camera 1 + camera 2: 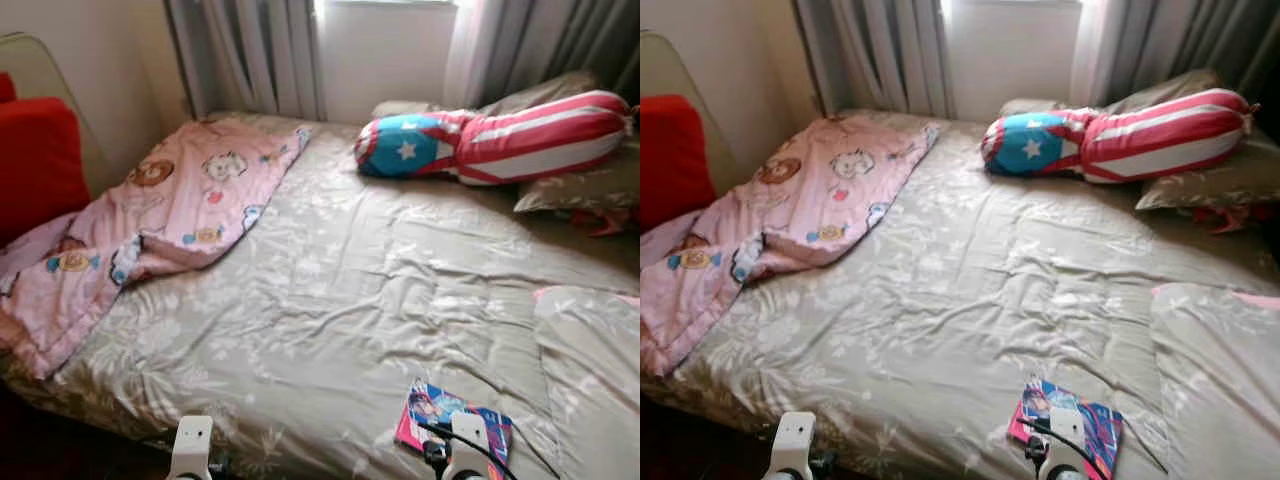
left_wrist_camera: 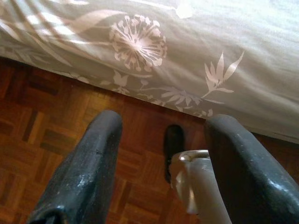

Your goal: Clean up the room

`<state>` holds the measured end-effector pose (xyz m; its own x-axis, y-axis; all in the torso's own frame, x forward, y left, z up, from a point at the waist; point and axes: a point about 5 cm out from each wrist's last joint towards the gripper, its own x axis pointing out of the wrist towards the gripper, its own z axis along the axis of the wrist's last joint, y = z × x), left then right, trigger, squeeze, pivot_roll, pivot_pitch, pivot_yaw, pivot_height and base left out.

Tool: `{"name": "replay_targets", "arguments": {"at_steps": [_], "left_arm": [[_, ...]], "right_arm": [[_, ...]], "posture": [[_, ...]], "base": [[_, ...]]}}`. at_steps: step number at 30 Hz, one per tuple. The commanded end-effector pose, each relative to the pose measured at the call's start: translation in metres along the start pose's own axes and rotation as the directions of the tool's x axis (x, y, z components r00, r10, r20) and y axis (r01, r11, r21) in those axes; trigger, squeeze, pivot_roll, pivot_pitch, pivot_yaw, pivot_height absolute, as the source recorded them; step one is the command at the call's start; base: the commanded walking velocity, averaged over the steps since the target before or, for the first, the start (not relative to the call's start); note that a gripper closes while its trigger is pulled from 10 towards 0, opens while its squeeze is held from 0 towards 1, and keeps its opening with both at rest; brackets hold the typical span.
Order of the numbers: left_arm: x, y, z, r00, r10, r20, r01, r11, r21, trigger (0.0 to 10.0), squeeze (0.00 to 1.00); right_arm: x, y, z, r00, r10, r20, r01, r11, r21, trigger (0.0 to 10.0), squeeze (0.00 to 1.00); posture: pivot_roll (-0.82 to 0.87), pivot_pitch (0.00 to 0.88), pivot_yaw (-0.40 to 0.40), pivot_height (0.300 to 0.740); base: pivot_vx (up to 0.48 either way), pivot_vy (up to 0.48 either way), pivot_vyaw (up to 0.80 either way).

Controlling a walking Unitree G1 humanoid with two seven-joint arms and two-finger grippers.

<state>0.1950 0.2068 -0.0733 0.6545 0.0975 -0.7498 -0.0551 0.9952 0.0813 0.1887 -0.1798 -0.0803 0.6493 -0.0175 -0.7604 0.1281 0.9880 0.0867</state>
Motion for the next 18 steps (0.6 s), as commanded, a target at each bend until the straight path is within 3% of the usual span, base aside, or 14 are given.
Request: {"name": "replay_targets", "arguments": {"at_steps": [1, 4, 8, 10, 16, 18], "left_arm": [[-0.0014, 0.0088, -0.0046, 0.999, 0.027, -0.023, -0.027, 1.0, 0.001, 10.0, 0.0], [-0.0016, 0.0092, -0.0046, 1.0, 0.016, -0.021, -0.015, 0.999, 0.03, 10.0, 0.0], [-0.0015, 0.0101, -0.0043, 1.0, 0.02, -0.024, -0.019, 0.999, 0.033, 10.0, 0.0], [-0.0011, 0.0111, -0.0026, 0.999, 0.025, -0.02, -0.024, 0.999, 0.037, 10.0, 0.0], [-0.001, 0.0119, -0.0015, 0.999, 0.029, -0.016, -0.028, 0.999, 0.036, 10.0, 0.0], [-0.001, 0.0122, -0.0015, 0.999, 0.03, -0.018, -0.029, 0.999, 0.038, 10.0, 0.0]], "right_arm": [[0.0002, 0.0011, -0.0008, 1.0, -0.004, -0.008, 0.004, 1.0, 0.016, 10.0, 0.0], [0.0002, 0.0012, -0.001, 1.0, -0.005, -0.01, 0.005, 1.0, 0.02, 10.0, 0.0], [0.0, 0.0015, -0.0018, 1.0, -0.007, -0.012, 0.007, 1.0, -0.015, 10.0, 0.0], [-0.0002, -0.0009, -0.0007, 0.999, -0.032, -0.001, 0.032, 0.998, -0.057, 10.0, 0.0], [-0.0005, -0.0018, -0.0023, 0.999, -0.041, -0.007, 0.041, 0.999, -0.003, 10.0, 0.0], [-0.0006, -0.0022, -0.0025, 0.999, -0.044, -0.007, 0.045, 0.999, 0.011, 10.0, 0.0]], "posture": [[0.03, 0.0, -0.02, 0.74], [0.02, 0.0, -0.011, 0.74], [0.03, 0.0, -0.006, 0.74], [0.03, 0.0, -0.005, 0.74], [0.03, 0.0, -0.004, 0.74], [0.04, 0.0, -0.004, 0.74]], "base": [[0.0, 0.0, 0.0], [0.0, 0.0, 0.0], [0.0, 0.366, 0.0], [0.0, 0.381, 0.8], [0.0, 0.474, 0.8], [0.0, 0.48, 0.0]]}}
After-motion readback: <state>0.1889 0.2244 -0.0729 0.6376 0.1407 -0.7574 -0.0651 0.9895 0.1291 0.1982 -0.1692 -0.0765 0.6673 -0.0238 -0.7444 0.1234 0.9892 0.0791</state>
